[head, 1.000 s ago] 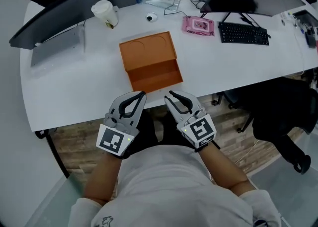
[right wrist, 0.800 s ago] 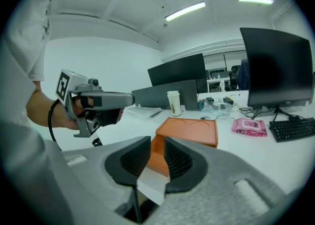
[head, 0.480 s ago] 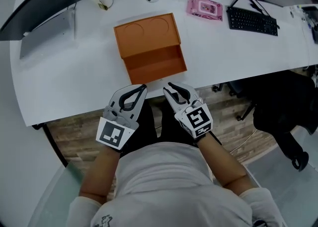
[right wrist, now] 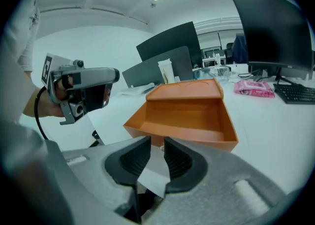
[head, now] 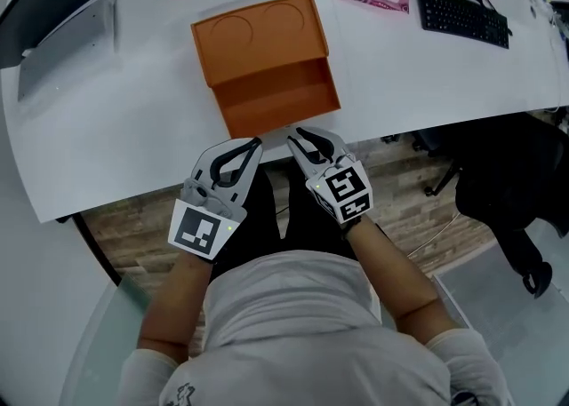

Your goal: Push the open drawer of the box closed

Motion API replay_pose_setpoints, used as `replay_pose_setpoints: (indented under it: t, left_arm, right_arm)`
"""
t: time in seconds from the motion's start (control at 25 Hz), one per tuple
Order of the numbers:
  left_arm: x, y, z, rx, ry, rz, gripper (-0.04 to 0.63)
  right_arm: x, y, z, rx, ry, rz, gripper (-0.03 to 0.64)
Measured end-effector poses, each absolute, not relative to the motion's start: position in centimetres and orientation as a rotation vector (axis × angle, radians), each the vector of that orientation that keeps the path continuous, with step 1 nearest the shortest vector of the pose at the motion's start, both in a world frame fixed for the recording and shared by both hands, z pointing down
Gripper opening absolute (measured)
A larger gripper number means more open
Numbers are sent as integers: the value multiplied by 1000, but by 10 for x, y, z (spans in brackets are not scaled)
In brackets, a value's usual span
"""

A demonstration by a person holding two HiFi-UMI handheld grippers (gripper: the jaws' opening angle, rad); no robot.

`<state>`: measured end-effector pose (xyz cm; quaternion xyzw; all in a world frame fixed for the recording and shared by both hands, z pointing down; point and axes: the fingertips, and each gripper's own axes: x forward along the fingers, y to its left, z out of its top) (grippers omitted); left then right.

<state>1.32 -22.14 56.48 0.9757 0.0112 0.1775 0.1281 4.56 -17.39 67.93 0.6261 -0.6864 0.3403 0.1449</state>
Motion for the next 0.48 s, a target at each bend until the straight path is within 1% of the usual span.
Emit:
replay_pose_setpoints:
  t: [0.48]
  left_arm:
    - [7, -221, 595, 2817, 66, 583, -2]
  right_arm:
    - [45, -179, 722, 1834, -1918, 1059, 83]
